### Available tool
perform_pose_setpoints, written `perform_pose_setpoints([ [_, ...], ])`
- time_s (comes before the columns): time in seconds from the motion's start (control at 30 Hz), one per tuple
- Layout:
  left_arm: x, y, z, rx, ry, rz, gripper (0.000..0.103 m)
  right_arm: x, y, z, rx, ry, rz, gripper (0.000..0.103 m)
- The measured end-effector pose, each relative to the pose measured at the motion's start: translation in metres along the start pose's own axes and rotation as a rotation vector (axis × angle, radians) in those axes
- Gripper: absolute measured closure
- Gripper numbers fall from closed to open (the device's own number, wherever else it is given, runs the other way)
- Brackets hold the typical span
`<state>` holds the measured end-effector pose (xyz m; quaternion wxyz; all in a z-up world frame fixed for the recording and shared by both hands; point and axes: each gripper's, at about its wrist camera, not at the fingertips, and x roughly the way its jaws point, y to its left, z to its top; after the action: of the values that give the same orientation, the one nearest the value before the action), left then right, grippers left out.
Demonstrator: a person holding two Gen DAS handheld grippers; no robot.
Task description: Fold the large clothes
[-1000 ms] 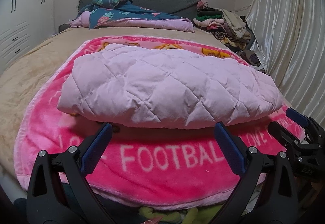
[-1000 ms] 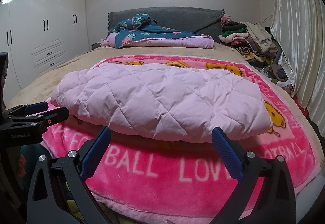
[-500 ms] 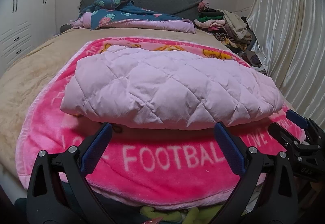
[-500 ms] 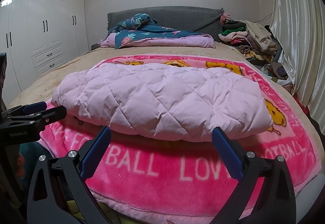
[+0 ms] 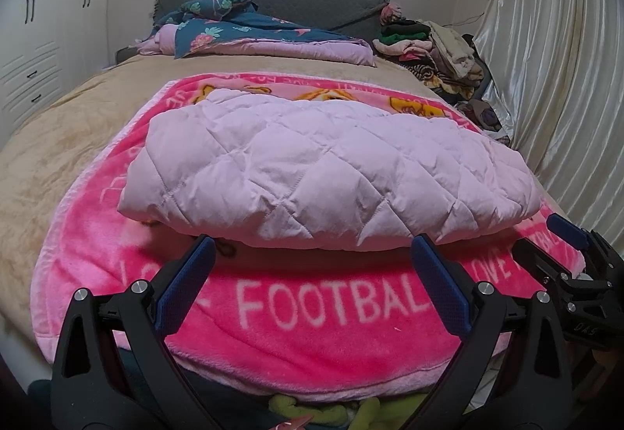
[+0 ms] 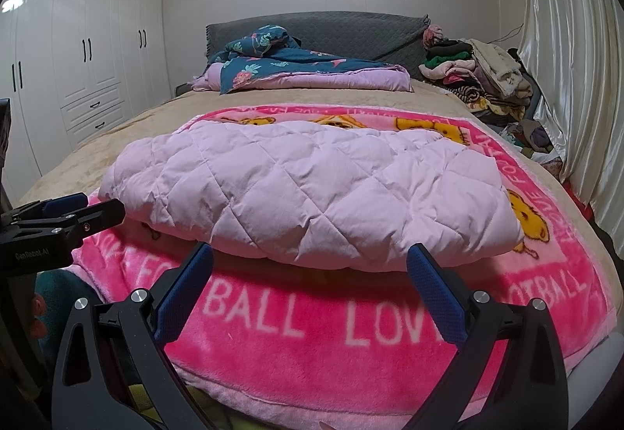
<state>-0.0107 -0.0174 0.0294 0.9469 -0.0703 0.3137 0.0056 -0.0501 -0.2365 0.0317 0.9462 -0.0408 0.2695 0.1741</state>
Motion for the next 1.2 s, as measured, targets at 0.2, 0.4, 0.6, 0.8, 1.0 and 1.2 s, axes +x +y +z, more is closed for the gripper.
perform_pose_setpoints([
  [0.2, -0.0006, 0.0002, 0.0009, 0.002, 0.000, 0.006, 0.009, 0.0000, 0.0000, 0.0001, 0.000, 0.001, 0.000, 0.004],
  [0.4, -0.0026, -0.0003, 0.0017, 0.000, -0.004, 0.011, 0.009, -0.0006, 0.0003, -0.0002, 0.000, -0.001, -0.001, 0.004],
  [0.6, -0.0032, 0.0002, 0.0015, -0.001, -0.003, 0.015, 0.009, -0.0006, 0.0004, -0.0001, -0.001, 0.000, -0.001, 0.004],
  [0.8, -0.0034, 0.0007, 0.0013, -0.002, -0.003, 0.015, 0.009, -0.0009, 0.0010, -0.0003, -0.003, 0.002, -0.001, 0.004],
  [1.0, -0.0042, 0.0015, 0.0011, 0.002, 0.000, 0.027, 0.009, -0.0009, 0.0007, 0.0000, -0.002, -0.001, -0.003, 0.004],
  [1.2, -0.0017, 0.0011, 0.0008, -0.002, 0.016, 0.058, 0.009, -0.0057, -0.0030, 0.0008, 0.006, -0.011, -0.033, 0.004],
])
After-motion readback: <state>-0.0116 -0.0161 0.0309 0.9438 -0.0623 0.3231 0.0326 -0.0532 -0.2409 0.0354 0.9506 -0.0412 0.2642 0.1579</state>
